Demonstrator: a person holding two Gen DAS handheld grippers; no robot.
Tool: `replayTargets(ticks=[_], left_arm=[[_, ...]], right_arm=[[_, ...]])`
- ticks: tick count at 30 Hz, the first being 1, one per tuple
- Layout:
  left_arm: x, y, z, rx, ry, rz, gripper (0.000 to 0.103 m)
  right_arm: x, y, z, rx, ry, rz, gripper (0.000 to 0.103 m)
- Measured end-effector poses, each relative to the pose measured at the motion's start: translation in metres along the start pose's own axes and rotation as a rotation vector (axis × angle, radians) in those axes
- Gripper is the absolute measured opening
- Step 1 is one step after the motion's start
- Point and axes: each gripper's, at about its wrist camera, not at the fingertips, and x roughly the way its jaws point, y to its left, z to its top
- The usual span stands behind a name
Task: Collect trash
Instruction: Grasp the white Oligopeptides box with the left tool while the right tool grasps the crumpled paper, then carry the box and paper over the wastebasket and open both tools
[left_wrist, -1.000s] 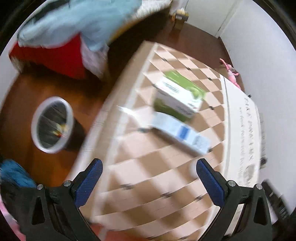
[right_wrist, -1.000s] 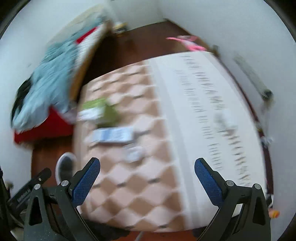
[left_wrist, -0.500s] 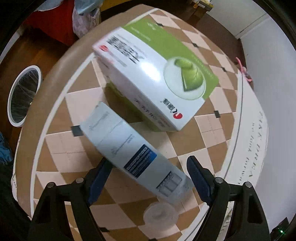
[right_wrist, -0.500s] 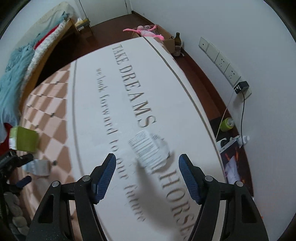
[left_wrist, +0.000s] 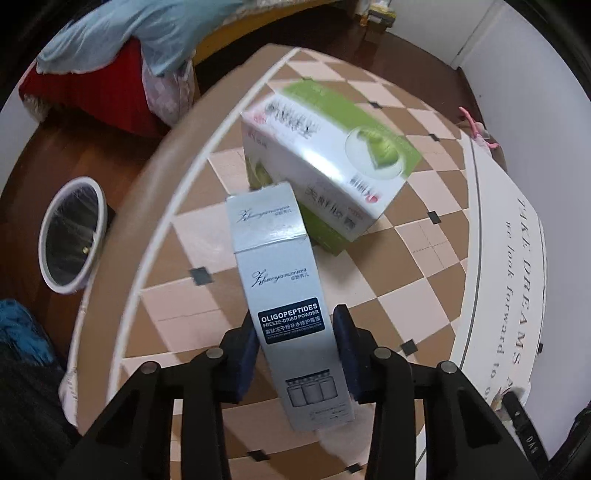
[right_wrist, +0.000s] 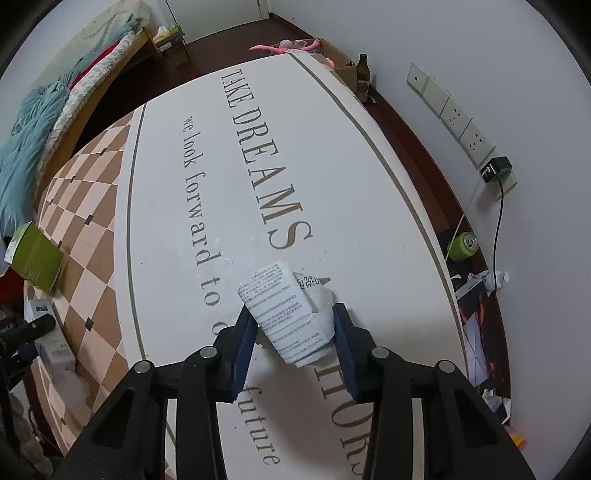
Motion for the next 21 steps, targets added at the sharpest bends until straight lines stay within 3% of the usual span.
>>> replayTargets(ticks=[11, 21], left_arm=[[-0.070, 0.015, -0.004, 0.133, -0.155, -0.009, 0.034], [-0.153, 0.076, 0.003, 0.199, -0.323, -0.038, 0.034]], right_arm=[[-0.054, 0.024, -0.019, -0.029, -0.072, 0.104, 0.040], [-0.125, 0.103, -0.038, -0.153, -0.152, 0.229, 0.040]])
